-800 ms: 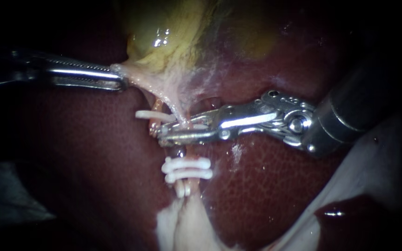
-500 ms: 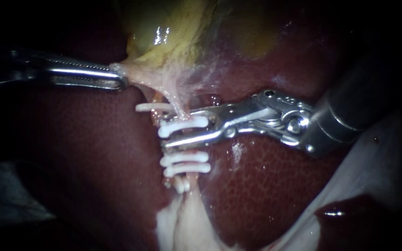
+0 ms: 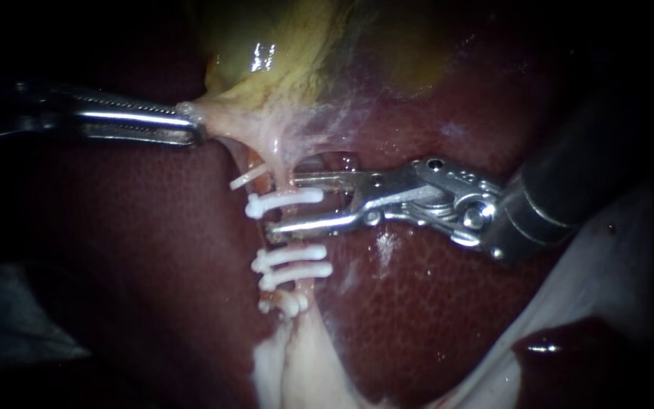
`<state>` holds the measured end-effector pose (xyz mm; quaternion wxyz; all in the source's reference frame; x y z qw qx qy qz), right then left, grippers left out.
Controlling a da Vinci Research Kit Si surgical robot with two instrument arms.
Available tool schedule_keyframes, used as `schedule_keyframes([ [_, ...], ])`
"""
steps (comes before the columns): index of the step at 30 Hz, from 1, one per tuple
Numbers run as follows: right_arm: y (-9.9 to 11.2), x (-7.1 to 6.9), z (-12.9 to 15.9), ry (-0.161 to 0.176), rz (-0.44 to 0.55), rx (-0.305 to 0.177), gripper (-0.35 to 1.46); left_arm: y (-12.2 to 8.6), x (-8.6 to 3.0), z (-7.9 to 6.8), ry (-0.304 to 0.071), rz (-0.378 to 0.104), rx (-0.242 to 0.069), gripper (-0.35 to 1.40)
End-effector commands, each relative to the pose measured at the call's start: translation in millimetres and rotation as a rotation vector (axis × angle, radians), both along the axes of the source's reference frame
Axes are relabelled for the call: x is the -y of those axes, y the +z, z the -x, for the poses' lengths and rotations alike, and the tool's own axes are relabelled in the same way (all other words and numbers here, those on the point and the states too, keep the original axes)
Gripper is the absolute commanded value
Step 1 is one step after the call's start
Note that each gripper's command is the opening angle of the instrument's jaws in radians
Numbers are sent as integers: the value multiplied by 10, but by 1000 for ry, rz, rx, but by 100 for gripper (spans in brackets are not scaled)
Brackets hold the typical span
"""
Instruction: Going back third clip right tube
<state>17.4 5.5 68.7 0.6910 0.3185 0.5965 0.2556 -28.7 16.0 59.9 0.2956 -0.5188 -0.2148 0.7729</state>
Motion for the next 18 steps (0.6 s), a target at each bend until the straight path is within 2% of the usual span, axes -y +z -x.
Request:
schedule_keyframes([
  [1, 0, 0, 3, -3, -34, 1, 50, 0, 0, 0, 1, -1, 1, -35],
  [8, -5, 4, 24, -1, -42, 3, 50, 0, 0, -3, 2, -1, 1, -35],
  [12, -24, 11, 46, -10, 143, 23, 50, 0, 1, -5, 3, -1, 2, -35],
  [18, -66, 11, 84, -106, 373, 140, 50, 3, -1, -7, 5, -1, 3, -35],
])
